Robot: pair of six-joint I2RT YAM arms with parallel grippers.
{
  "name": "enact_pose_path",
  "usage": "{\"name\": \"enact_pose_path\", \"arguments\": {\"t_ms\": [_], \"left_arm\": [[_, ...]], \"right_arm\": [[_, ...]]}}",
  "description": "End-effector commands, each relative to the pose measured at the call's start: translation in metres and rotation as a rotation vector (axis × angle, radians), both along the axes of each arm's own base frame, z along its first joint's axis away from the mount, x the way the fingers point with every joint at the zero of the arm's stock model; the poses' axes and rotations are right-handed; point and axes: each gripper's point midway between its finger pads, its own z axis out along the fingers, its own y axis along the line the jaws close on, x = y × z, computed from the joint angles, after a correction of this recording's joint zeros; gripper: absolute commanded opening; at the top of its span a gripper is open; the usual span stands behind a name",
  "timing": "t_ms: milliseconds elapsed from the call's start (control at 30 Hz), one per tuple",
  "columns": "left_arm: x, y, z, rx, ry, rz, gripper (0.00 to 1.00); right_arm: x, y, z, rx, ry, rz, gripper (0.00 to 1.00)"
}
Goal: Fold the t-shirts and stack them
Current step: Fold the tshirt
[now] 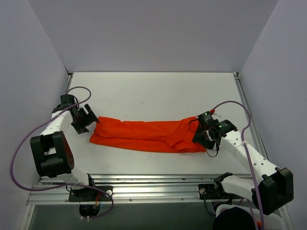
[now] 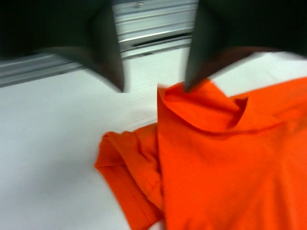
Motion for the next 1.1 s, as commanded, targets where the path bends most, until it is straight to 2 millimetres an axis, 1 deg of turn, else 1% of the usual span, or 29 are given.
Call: {"name": "enact_pose_path", "arguments": {"t_ms": [0, 33, 100, 200, 267, 367, 467, 500, 567, 600, 667, 700, 733, 767, 800, 833, 867, 900, 933, 967, 1033, 1067], "left_arm": [[-0.002, 0.017, 0.015, 0.070, -0.001, 0.060, 0.94], [0.001, 0.020, 0.020, 0.083, 0.000, 0.074, 0.94], [0.005, 0.021, 0.024, 0.082, -0.007, 0.077, 0.94], [0.013, 0.020, 0.033, 0.071, -0.032, 0.084, 0.94], [0.017, 0.018, 0.038, 0.050, -0.048, 0.086, 0.94], [0.023, 0.014, 0.042, 0.027, -0.073, 0.080, 0.94], [0.026, 0.012, 0.043, 0.012, -0.076, 0.075, 0.94], [0.027, 0.011, 0.043, 0.010, -0.078, 0.073, 0.94], [0.026, 0.010, 0.044, 0.004, -0.079, 0.071, 0.94], [0.026, 0.009, 0.046, 0.001, -0.086, 0.066, 0.94], [0.025, 0.008, 0.050, -0.003, -0.093, 0.060, 0.94], [0.024, 0.006, 0.051, -0.010, -0.096, 0.054, 0.94], [0.023, 0.005, 0.053, -0.012, -0.099, 0.049, 0.94], [0.022, 0.004, 0.055, -0.017, -0.104, 0.046, 0.94], [0.021, 0.003, 0.056, -0.022, -0.104, 0.042, 0.94], [0.019, 0.000, 0.056, -0.033, -0.103, 0.036, 0.94], [0.017, -0.001, 0.058, -0.037, -0.106, 0.032, 0.95], [0.015, -0.003, 0.058, -0.042, -0.103, 0.028, 0.95], [0.012, -0.003, 0.056, -0.042, -0.096, 0.026, 0.95], [0.011, -0.004, 0.056, -0.041, -0.097, 0.022, 0.95], [0.007, -0.003, 0.057, -0.035, -0.096, 0.019, 0.95], [0.007, -0.004, 0.058, -0.032, -0.097, 0.016, 0.95]], "right_arm": [[-0.022, -0.015, -0.012, -0.055, 0.072, -0.055, 0.59], [-0.023, -0.016, -0.013, -0.060, 0.077, -0.059, 0.73], [-0.022, -0.021, -0.012, -0.087, 0.079, -0.066, 0.90], [-0.014, -0.021, -0.006, -0.104, 0.062, -0.070, 0.94], [-0.007, -0.019, -0.003, -0.104, 0.055, -0.066, 0.94], [0.001, -0.015, -0.004, -0.099, 0.042, -0.067, 0.94], [0.013, -0.011, -0.010, -0.106, 0.040, -0.064, 0.93], [0.015, -0.011, -0.018, -0.118, 0.059, -0.058, 0.93], [0.023, -0.008, -0.025, -0.123, 0.057, -0.054, 0.93], [0.025, -0.008, -0.034, -0.141, 0.083, -0.051, 0.93], [0.033, -0.009, -0.043, -0.161, 0.084, -0.053, 0.93], [0.034, -0.011, -0.053, -0.182, 0.113, -0.051, 0.92], [0.036, -0.011, -0.058, -0.188, 0.122, -0.053, 0.91], [0.041, -0.010, -0.062, -0.184, 0.121, -0.051, 0.85], [0.042, -0.013, -0.073, -0.198, 0.155, -0.056, 0.81], [0.046, -0.013, -0.074, -0.199, 0.160, -0.062, 0.77], [0.049, -0.012, -0.078, -0.197, 0.167, -0.065, 0.67], [0.051, -0.014, -0.084, -0.204, 0.186, -0.070, 0.60], [0.058, -0.011, -0.084, -0.197, 0.178, -0.071, 0.52], [0.060, -0.009, -0.087, -0.186, 0.185, -0.071, 0.30], [0.064, -0.010, -0.096, -0.185, 0.211, -0.073, 0.12], [0.072, -0.007, -0.097, -0.176, 0.201, -0.075, 0.00]]}}
